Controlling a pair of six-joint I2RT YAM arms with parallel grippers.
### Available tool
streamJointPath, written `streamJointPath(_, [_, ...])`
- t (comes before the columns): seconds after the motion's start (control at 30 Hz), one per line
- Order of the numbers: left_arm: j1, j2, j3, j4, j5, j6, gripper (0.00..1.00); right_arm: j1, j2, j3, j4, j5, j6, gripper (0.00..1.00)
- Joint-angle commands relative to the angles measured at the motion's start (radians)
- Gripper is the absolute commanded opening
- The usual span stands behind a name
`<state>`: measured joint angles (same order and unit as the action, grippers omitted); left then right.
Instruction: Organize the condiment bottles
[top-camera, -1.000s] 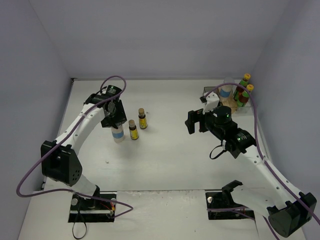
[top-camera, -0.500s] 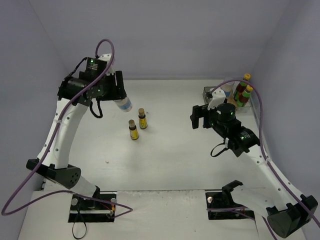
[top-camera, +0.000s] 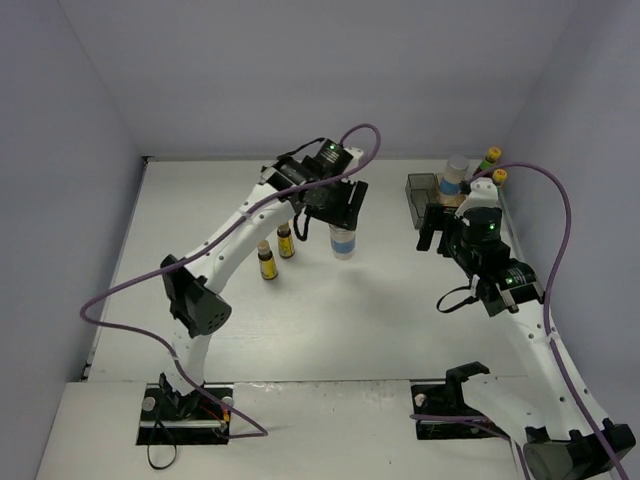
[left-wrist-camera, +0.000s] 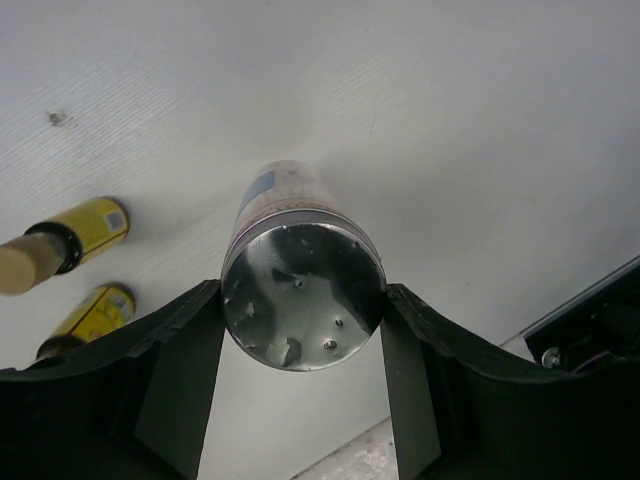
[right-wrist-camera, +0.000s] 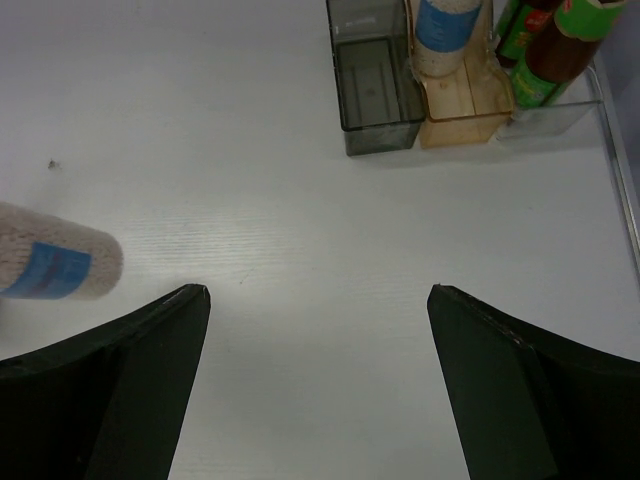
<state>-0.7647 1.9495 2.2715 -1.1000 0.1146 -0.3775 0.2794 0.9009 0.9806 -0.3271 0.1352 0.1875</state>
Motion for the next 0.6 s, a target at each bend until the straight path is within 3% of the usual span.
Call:
streamJointPath(0.0, [-0.022,0.044,0.097,0.164,0.003,0.006,0.00,-0.029,-0.025,0.047,-0.029,0.003,0.038,0.95])
streamJointPath(0.27, [-0.062,0.147,0.062,0.238,-0.032,0.006,0.00,-0.028,-0.051,0.036,-0.052,-0.060,0.029,0.95])
streamJointPath(0.47, [-0.071,0.128,-0.090,0.340,-0.062,-0.012,0.00,-0.028,-0.046,0.033,-0.055,-0.123,0.000,0.95])
streamJointPath(0.57, [-0.081,0.127,-0.130,0.350,-0.088,-0.014,0.09,-0.028,-0.045,0.030,-0.055,-0.126,-0.011,0.96])
